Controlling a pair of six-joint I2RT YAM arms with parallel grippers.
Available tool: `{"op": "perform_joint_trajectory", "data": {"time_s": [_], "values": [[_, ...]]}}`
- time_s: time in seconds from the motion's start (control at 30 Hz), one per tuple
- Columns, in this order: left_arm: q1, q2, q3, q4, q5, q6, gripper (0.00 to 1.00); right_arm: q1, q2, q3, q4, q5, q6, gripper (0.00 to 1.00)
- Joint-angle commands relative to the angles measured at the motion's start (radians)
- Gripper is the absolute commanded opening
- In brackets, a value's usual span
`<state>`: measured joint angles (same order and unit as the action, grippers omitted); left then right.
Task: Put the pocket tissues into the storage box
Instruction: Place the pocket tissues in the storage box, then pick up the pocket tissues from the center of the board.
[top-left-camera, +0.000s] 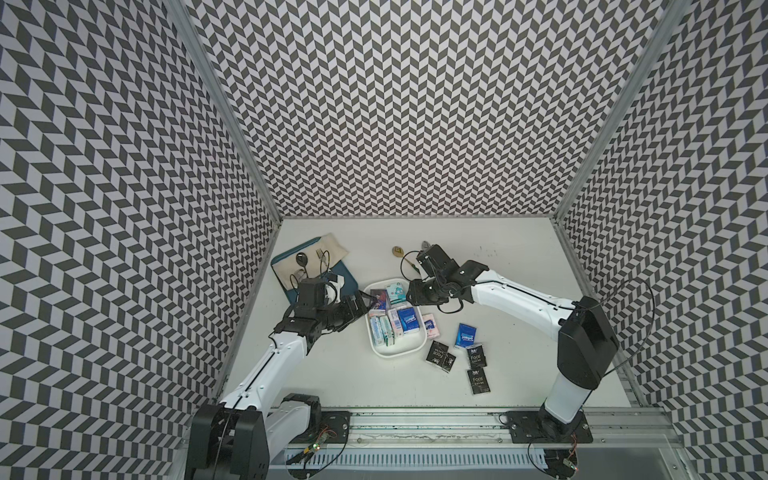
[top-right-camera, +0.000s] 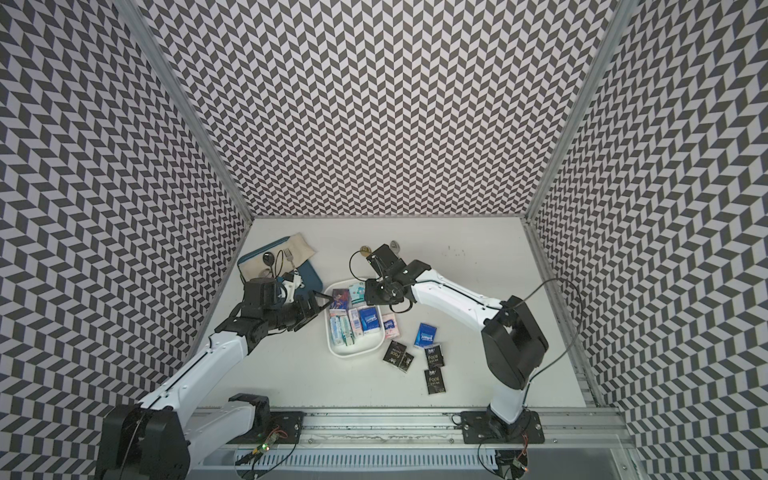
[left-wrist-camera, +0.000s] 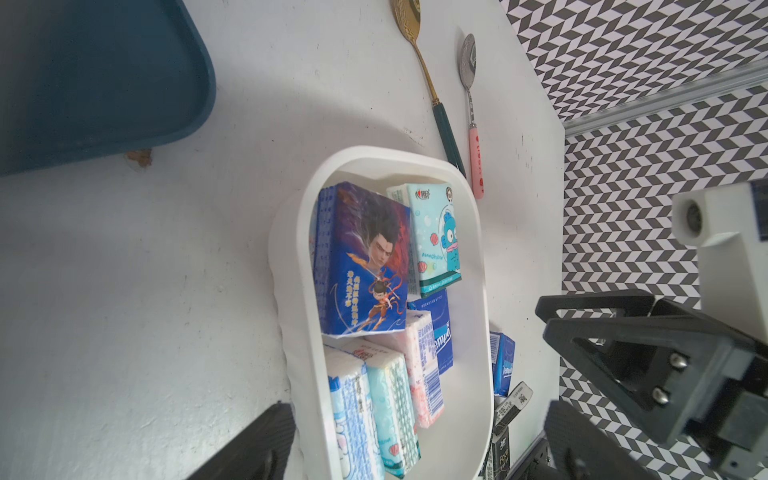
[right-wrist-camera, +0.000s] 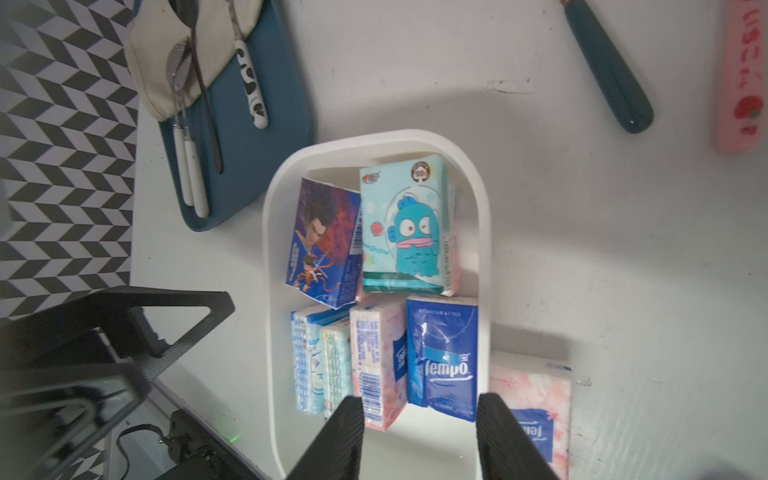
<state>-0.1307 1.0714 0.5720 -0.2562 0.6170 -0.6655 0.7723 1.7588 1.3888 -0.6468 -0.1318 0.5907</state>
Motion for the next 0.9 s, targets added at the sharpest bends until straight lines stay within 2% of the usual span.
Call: {"op": "perform_joint_trajectory", "data": {"time_s": [0.0,0.2,0.4,0.67,0.87], "values": [[-0.002,-0.01,-0.004,-0.011,-0.004,0.028,1.0,-0.016,-0.066,-0.048,-0.015,0.04,-0.034,0.49],[-0.003,-0.002,0.0,-0.028,0.001,0.047,1.0,-0.029,-0.114,-0.162,-0.036,0.08,-0.068,0.5],[-0.003,-0.005,0.009,-0.05,-0.005,0.055,1.0,-0.029,-0.094,-0.228,0.009,0.087,-0.083,0.52],[-0.003,0.001,0.013,-0.072,-0.009,0.061,1.0,-0.029,-0.063,-0.283,0.126,-0.006,-0.106,0.64],[-0.002,0.0,0.01,-0.08,-0.014,0.062,1.0,-0.029,-0.024,-0.29,0.152,-0.011,-0.107,0.66]]}}
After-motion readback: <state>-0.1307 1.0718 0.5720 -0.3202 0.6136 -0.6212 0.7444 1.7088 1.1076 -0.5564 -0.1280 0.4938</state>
